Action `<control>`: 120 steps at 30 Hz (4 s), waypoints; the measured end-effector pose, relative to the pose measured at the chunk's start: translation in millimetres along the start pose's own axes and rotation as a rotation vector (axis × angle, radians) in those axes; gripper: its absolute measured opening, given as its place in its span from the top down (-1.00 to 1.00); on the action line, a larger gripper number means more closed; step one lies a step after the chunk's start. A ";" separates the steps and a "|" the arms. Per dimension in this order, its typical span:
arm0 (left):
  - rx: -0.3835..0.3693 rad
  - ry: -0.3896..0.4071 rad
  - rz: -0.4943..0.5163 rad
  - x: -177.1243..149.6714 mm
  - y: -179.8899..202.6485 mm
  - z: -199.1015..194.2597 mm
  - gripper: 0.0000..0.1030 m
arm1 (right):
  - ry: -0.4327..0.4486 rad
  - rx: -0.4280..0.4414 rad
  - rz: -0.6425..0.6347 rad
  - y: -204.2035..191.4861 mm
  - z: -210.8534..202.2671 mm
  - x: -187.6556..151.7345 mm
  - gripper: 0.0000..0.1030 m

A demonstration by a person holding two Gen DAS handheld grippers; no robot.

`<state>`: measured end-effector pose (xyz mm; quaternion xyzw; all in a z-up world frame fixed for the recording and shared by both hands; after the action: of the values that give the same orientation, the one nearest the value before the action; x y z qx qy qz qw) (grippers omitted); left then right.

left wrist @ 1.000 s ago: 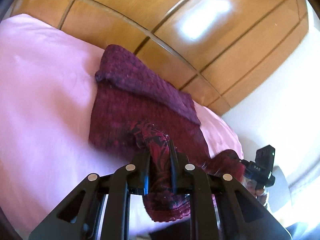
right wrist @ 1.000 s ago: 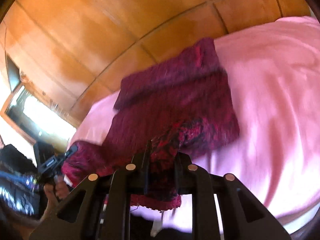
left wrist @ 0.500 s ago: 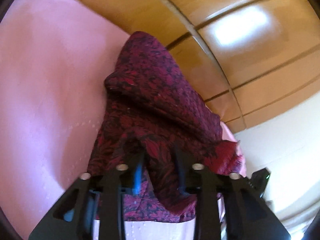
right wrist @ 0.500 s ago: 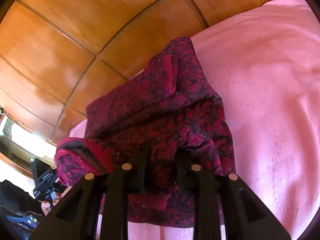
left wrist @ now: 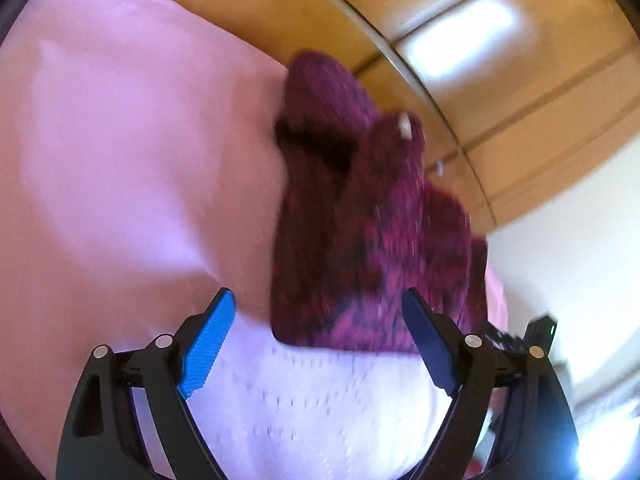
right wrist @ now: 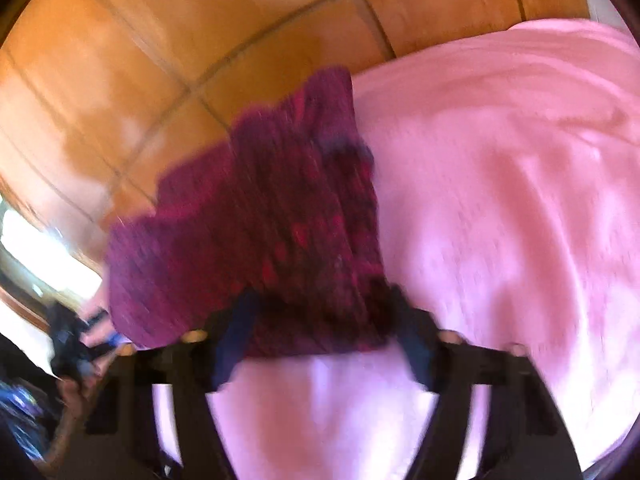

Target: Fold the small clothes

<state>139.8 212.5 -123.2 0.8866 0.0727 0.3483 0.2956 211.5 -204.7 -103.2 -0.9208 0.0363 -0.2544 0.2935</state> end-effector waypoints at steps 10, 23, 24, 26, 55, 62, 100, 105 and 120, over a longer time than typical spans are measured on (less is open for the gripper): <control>-0.010 0.001 0.021 -11.8 13.1 -3.6 0.55 | 0.049 -0.024 -0.018 -9.0 -17.2 -0.2 0.75; -0.060 -0.068 0.027 -90.1 41.0 -53.6 0.56 | -0.058 -0.011 0.023 6.4 -83.7 -62.8 0.76; -0.051 -0.071 0.034 -94.6 43.2 -55.1 0.50 | -0.088 -0.024 0.034 12.9 -81.2 -72.1 0.75; -0.003 -0.056 0.052 -95.0 46.2 -60.4 0.35 | -0.098 -0.051 0.029 16.0 -77.6 -78.6 0.66; 0.185 -0.057 0.247 -19.1 43.4 9.7 0.71 | 0.051 -0.263 -0.256 -19.8 20.1 -9.4 0.86; 0.084 -0.006 0.261 -11.2 59.1 -10.5 0.27 | 0.090 -0.232 -0.285 -34.5 1.5 -10.2 0.46; 0.178 0.283 0.386 118.5 98.8 -2.2 0.75 | 0.306 -0.162 -0.250 -105.9 -7.7 110.2 0.89; 0.227 0.236 0.341 145.6 78.0 34.4 0.75 | 0.289 -0.212 -0.230 -107.1 25.5 133.2 0.89; 0.284 0.024 0.185 153.8 18.8 94.4 0.41 | 0.094 -0.291 -0.158 -78.7 103.2 151.5 0.70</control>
<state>315.6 204.0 -79.0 0.9181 0.0430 0.3708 0.1332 387.0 -118.6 -63.5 -0.9406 0.0139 -0.3115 0.1342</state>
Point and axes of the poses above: each gripper's, at about its wrist camera, not at the fingertips, and z roughly the way its jaws point, y to its right, x to its top, the point moved 3 cm from there along z, roughly the way its jaws point, and after that the axes turned 9 degrees about z, right-handed, at the moved point
